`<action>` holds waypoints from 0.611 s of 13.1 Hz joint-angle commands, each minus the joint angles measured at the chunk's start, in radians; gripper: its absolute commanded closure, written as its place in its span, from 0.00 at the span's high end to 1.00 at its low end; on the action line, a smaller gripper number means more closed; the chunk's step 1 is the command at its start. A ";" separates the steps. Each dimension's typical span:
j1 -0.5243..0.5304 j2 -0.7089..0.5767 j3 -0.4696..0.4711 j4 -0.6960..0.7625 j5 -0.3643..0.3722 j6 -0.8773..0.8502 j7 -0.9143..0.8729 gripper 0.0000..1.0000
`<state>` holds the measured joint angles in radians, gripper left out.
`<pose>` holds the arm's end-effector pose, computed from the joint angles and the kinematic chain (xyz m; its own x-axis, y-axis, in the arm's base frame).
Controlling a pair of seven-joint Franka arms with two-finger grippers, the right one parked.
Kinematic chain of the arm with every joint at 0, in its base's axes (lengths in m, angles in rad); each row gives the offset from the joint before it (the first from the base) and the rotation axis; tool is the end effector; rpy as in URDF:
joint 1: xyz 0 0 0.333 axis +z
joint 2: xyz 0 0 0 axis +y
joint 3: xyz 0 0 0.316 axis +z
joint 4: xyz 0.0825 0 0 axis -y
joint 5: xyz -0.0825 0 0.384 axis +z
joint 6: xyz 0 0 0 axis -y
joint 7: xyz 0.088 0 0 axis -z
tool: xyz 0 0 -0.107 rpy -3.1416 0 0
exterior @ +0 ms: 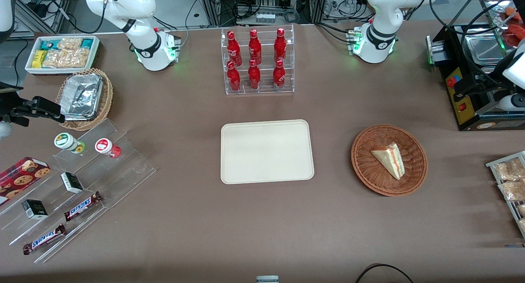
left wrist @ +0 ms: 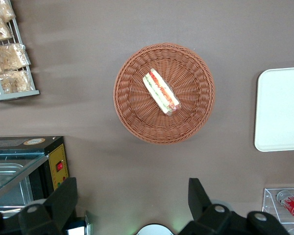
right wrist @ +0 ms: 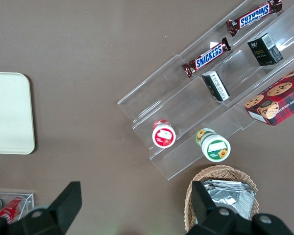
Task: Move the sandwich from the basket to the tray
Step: 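Move the left gripper toward the wicker basket holding the sandwich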
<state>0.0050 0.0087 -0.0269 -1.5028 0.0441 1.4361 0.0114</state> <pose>0.5433 -0.0066 0.6402 0.9968 -0.0273 -0.0757 -0.0306 -0.9986 -0.0429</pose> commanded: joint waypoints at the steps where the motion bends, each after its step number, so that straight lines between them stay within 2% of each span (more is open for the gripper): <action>1: 0.000 -0.003 0.001 0.000 -0.023 0.007 0.016 1.00; 8: -0.002 0.063 -0.001 -0.019 -0.033 0.081 0.004 1.00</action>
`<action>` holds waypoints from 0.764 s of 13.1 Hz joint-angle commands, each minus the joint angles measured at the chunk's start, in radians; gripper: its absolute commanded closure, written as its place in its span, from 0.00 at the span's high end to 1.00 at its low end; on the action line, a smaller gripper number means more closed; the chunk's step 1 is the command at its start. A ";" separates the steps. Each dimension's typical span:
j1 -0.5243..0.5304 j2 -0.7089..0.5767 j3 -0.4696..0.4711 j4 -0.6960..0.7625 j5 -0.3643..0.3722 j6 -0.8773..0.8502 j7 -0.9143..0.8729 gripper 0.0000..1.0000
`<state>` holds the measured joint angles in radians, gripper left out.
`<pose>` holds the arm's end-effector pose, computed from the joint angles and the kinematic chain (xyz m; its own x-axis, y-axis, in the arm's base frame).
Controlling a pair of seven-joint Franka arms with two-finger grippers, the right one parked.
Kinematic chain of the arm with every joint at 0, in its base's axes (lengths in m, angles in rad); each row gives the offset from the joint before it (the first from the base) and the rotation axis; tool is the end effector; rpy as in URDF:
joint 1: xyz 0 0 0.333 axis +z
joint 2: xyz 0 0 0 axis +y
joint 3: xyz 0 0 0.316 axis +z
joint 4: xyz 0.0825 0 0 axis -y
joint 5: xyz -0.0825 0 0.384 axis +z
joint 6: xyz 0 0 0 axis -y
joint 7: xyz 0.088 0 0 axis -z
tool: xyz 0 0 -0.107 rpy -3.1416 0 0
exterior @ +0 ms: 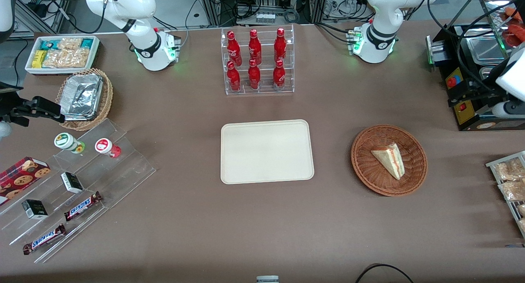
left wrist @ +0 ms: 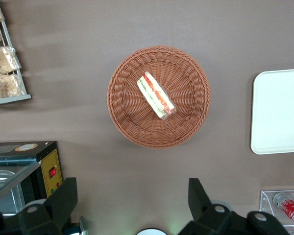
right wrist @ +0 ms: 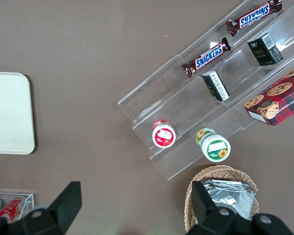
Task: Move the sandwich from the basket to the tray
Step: 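Move the left gripper toward the wicker basket holding the sandwich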
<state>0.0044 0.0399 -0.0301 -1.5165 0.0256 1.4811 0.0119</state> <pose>0.5574 -0.0110 0.6202 0.9965 -0.0353 -0.0755 -0.0372 -0.9990 -0.0235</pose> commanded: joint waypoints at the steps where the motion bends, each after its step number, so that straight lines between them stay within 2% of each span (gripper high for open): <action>1: -0.001 0.040 0.002 -0.026 -0.015 0.065 -0.004 1.00; 6: -0.012 0.054 0.001 -0.200 -0.012 0.287 -0.076 1.00; 10: -0.044 0.119 -0.001 -0.267 -0.009 0.425 -0.254 1.00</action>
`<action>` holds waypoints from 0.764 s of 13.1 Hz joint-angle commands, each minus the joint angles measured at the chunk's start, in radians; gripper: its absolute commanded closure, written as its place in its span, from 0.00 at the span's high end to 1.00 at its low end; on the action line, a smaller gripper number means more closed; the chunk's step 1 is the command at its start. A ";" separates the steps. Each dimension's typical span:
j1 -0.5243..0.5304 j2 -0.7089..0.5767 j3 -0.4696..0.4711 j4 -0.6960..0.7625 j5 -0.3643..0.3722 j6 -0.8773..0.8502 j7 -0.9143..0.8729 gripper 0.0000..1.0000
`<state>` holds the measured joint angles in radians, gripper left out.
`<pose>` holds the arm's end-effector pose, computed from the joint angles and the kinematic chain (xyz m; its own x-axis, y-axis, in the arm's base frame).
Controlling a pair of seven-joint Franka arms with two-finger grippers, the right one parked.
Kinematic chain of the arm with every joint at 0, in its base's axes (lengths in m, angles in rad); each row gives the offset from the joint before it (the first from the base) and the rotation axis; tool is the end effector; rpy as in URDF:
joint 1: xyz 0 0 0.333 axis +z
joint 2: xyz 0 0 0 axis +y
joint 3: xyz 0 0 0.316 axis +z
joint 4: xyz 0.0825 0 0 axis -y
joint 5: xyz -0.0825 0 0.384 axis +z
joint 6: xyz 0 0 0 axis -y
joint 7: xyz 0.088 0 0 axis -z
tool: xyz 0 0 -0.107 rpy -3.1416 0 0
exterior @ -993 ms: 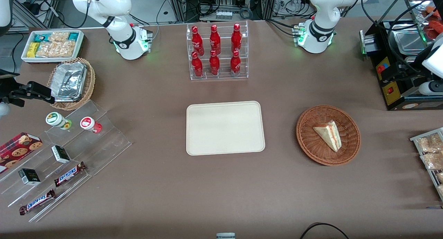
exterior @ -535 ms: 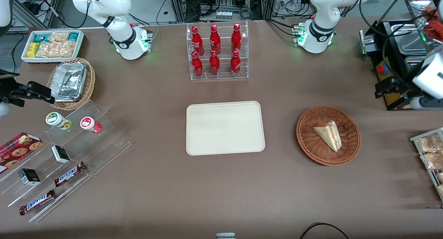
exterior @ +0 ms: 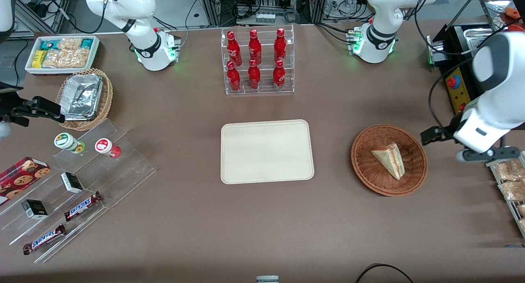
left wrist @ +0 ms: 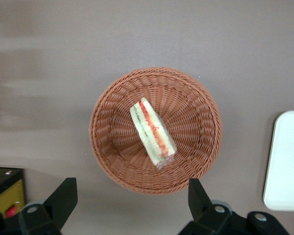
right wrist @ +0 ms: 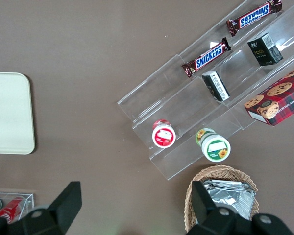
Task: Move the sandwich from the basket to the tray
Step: 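Lower the open left gripper around the wrapped sandwich in the basket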
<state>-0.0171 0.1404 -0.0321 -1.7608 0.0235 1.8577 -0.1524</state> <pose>0.5986 -0.0268 0.4771 0.9945 0.0965 -0.0403 0.0956 -0.9951 -0.0241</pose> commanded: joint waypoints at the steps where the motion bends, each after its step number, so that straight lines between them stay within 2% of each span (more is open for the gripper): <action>1: -0.027 0.030 0.001 -0.034 -0.004 0.075 -0.129 1.00; 6: -0.063 0.044 0.003 -0.192 0.001 0.309 -0.288 1.00; 10: -0.064 0.048 0.003 -0.278 0.001 0.389 -0.321 1.00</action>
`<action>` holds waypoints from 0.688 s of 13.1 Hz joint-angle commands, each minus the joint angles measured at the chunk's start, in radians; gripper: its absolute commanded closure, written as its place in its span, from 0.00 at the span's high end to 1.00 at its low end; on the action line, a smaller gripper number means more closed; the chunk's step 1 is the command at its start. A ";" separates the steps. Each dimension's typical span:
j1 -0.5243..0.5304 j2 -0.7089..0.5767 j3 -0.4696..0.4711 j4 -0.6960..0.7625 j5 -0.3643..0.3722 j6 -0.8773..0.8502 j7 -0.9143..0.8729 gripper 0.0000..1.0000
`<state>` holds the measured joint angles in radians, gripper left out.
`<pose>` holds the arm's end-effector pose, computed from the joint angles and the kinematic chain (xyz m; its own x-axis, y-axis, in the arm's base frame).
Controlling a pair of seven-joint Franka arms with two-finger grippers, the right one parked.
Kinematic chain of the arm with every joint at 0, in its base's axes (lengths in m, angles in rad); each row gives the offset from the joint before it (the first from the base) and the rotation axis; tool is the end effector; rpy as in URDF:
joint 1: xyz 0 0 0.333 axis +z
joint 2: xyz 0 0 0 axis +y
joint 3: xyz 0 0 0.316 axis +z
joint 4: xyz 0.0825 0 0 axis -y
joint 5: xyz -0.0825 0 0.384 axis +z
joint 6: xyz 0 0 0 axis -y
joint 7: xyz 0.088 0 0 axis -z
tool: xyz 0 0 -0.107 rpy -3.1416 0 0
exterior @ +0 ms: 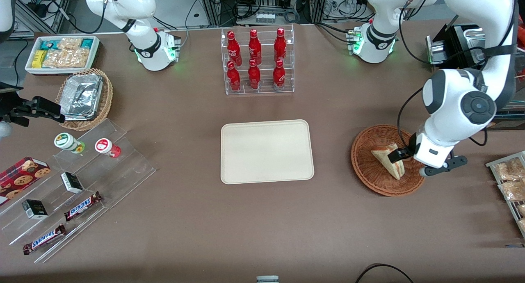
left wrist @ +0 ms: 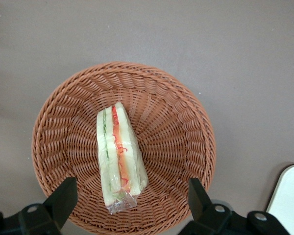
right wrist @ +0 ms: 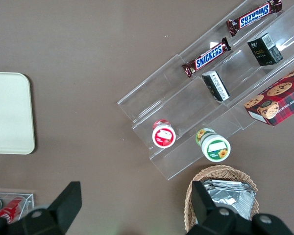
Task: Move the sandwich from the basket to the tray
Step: 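Lower the open left gripper around the wrapped sandwich in the basket, then close the left gripper on the sandwich and lift it from the basket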
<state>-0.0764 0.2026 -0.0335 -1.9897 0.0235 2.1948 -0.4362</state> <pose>0.5895 -0.0636 0.3627 0.9513 0.3081 0.0076 0.3082 -0.9513 -0.0101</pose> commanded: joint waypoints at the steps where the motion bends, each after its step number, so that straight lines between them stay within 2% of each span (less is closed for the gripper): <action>1: -0.006 -0.008 0.004 -0.079 0.003 0.100 -0.064 1.00; 4: -0.005 -0.009 0.006 -0.162 0.004 0.195 -0.068 1.00; 9: -0.003 -0.003 0.007 -0.212 0.004 0.226 -0.070 1.00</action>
<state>-0.0759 0.2062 -0.0292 -2.1784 0.0235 2.3934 -0.4875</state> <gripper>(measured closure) 0.000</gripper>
